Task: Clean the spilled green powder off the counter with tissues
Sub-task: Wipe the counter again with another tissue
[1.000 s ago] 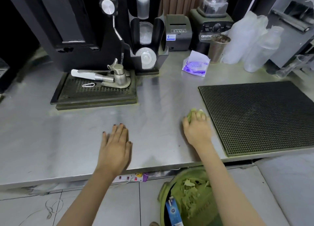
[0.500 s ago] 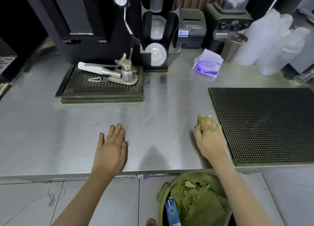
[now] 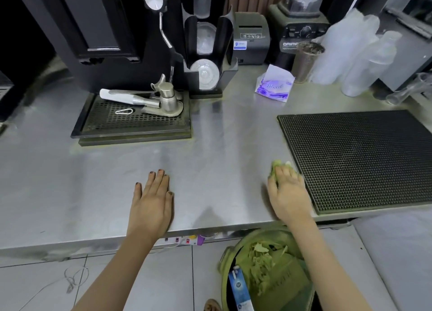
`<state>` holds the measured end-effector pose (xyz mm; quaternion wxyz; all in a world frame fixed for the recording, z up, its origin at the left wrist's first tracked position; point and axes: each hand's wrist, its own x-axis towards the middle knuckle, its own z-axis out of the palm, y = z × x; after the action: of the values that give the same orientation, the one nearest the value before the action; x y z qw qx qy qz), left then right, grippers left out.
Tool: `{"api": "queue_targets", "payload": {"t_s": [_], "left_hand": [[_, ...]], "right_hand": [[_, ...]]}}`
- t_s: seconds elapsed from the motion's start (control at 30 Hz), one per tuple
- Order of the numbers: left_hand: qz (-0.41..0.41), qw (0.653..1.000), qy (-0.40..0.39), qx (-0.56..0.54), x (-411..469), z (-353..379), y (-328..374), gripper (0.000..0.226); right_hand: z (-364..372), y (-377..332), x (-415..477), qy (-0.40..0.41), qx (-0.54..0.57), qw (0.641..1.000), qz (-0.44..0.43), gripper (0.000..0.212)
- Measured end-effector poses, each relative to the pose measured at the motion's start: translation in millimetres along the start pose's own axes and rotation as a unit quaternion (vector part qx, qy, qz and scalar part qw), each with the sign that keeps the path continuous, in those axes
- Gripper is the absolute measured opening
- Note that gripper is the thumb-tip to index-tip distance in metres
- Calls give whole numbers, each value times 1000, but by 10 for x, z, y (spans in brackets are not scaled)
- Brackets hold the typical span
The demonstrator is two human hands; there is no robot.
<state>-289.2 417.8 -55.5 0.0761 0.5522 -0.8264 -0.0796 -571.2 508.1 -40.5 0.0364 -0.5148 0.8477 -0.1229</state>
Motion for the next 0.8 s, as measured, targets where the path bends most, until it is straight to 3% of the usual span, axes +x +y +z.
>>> {"api": "queue_targets", "payload": {"t_s": [0.13, 0.27, 0.33, 0.4, 0.5, 0.57, 0.67, 0.8], "left_hand": [[-11, 1000, 18, -19, -13, -8, 6, 79], [-61, 997, 42, -28, -32, -25, 13, 74], [-73, 996, 37, -36, -35, -55, -44, 76], [-73, 996, 41, -30, -27, -128, -204, 77], [-92, 995, 32, -4, -80, -199, -562, 79], [-105, 994, 22, 8, -120, -188, -698, 79], [-112, 993, 15, 15, -130, -161, -705, 78], [-110, 994, 25, 5, -122, -166, -716, 74]], "right_hand": [[248, -684, 285, -13, 46, 998, -35, 79], [324, -1198, -270, -86, 83, 963, -240, 63], [288, -1142, -332, -94, 94, 950, -281, 57], [306, -1031, -7, -81, 74, 962, -249, 57], [394, -1034, 736, -15, 28, 990, -134, 64], [469, -1226, 1115, -48, 27, 995, -85, 63], [621, -1661, 1133, -73, 42, 991, -106, 65], [646, -1660, 691, -32, 20, 974, -223, 67]]}}
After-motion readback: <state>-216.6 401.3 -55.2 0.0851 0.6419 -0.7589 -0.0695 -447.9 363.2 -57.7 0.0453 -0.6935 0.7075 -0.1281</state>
